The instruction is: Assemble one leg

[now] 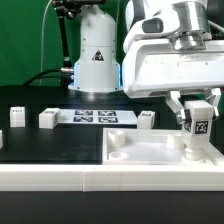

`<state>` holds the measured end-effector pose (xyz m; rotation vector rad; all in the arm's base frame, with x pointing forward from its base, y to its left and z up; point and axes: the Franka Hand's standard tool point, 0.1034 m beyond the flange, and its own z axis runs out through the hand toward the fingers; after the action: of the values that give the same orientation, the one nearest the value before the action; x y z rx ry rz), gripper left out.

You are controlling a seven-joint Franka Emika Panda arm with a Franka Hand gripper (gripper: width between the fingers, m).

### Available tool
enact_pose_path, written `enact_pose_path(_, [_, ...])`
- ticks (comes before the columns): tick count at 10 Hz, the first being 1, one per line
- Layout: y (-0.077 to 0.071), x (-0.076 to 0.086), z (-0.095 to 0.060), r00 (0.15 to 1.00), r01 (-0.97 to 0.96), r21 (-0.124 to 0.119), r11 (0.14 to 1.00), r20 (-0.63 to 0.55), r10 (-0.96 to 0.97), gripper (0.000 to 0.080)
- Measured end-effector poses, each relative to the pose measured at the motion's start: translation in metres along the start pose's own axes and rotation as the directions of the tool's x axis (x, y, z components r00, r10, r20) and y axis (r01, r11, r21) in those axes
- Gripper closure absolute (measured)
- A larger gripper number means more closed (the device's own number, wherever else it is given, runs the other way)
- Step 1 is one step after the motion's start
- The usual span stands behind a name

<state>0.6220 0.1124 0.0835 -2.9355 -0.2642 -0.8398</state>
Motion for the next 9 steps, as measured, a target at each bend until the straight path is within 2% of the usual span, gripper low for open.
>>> enact_pose_path(3, [-0.0015, -0.0084, 0.0084, 1.000, 0.001, 0.001, 1.000, 0.002, -0.001, 0.0507])
enact_pose_path(8, [-0.0033, -0.0097, 0.0083, 0.999, 0.015, -0.002, 1.000, -0.038, -0.015, 0.0507])
enact_pose_path(9, [-0.0033, -0.0097, 0.0083, 0.999, 0.015, -0.002, 1.000, -0.038, -0.015, 0.0327])
